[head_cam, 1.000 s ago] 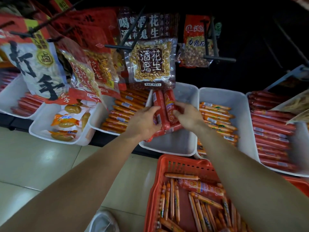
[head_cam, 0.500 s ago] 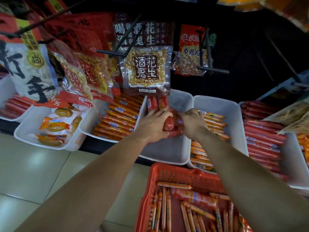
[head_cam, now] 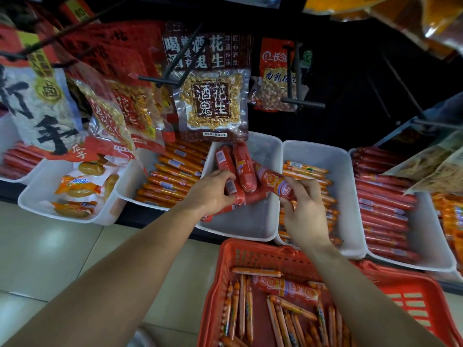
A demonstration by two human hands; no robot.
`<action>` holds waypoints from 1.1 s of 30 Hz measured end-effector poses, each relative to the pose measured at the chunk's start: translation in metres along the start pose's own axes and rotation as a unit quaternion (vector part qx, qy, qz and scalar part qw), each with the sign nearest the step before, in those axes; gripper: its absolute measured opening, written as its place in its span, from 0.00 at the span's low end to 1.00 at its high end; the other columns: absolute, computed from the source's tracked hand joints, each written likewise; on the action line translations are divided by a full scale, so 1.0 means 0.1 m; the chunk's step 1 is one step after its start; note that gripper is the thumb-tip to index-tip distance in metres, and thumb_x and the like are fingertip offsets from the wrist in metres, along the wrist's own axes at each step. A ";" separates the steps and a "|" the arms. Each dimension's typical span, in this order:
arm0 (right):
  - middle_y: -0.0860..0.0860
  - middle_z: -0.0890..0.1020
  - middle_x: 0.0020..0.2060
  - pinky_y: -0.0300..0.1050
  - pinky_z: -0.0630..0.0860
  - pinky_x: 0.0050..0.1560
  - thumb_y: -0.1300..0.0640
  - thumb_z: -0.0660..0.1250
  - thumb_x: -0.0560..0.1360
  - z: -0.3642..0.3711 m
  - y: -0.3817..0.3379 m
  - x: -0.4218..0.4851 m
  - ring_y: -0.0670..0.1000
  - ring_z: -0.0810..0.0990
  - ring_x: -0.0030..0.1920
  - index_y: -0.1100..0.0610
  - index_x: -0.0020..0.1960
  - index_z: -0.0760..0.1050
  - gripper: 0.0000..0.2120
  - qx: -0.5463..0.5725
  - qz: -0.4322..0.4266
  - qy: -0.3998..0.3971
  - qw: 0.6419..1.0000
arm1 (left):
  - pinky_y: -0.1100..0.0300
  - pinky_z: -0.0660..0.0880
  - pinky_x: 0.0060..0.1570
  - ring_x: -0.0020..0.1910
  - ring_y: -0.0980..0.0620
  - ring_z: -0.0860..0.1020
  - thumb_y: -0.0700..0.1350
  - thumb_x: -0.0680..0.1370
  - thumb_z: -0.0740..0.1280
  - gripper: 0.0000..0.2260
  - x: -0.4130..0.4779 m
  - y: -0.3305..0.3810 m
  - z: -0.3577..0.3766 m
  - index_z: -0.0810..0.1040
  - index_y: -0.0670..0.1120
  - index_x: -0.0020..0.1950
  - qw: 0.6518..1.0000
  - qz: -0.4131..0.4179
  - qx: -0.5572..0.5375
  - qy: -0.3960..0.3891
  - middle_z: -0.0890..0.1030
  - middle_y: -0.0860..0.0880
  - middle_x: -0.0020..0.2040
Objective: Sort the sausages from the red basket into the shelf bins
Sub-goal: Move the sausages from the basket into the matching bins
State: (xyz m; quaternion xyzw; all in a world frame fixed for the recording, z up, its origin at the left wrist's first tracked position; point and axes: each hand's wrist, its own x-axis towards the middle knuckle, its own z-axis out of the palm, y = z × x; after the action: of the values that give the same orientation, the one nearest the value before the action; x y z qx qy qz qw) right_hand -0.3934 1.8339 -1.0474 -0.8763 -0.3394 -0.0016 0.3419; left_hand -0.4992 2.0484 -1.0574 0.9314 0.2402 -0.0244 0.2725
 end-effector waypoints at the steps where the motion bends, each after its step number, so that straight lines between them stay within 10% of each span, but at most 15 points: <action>1: 0.56 0.71 0.59 0.51 0.75 0.57 0.63 0.70 0.76 0.00 -0.04 -0.02 0.57 0.75 0.56 0.57 0.70 0.73 0.23 0.003 0.009 0.028 1.000 | 0.53 0.75 0.59 0.62 0.50 0.76 0.54 0.75 0.71 0.24 0.00 0.00 0.00 0.71 0.53 0.68 1.000 0.000 0.004 0.000 0.74 0.53 0.68; 25: 0.51 0.77 0.60 0.56 0.71 0.59 0.48 0.70 0.74 0.38 -0.14 0.41 0.58 0.71 0.64 0.52 0.61 0.76 0.18 -0.285 0.006 -0.164 0.944 | 0.57 0.73 0.48 0.51 0.53 0.76 0.58 0.73 0.73 0.20 -0.17 -0.14 -0.12 0.78 0.52 0.61 0.998 -0.021 0.030 -0.051 0.79 0.54 0.57; 29: 0.48 0.72 0.67 0.57 0.67 0.67 0.42 0.65 0.76 0.46 -0.27 0.41 0.56 0.68 0.68 0.47 0.70 0.70 0.24 -0.199 -0.095 -0.162 0.962 | 0.53 0.77 0.57 0.56 0.53 0.78 0.50 0.73 0.73 0.17 -0.17 -0.19 -0.14 0.80 0.50 0.61 0.999 -0.037 -0.020 -0.022 0.81 0.53 0.58; 33: 0.49 0.56 0.78 0.63 0.52 0.75 0.33 0.66 0.71 0.74 -0.36 0.50 0.59 0.52 0.76 0.38 0.76 0.59 0.36 -0.234 -0.167 -0.317 0.904 | 0.61 0.76 0.52 0.52 0.56 0.80 0.43 0.74 0.72 0.11 -0.21 -0.25 -0.13 0.82 0.49 0.56 0.997 -0.035 -0.062 0.032 0.83 0.54 0.53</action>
State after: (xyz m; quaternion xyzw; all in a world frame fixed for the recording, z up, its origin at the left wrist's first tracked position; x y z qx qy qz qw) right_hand -0.3932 1.9274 -1.0708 -0.8160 -0.5608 0.1403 -0.0037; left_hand -0.5301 2.0647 -1.0546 0.9042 0.2822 0.0109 0.3204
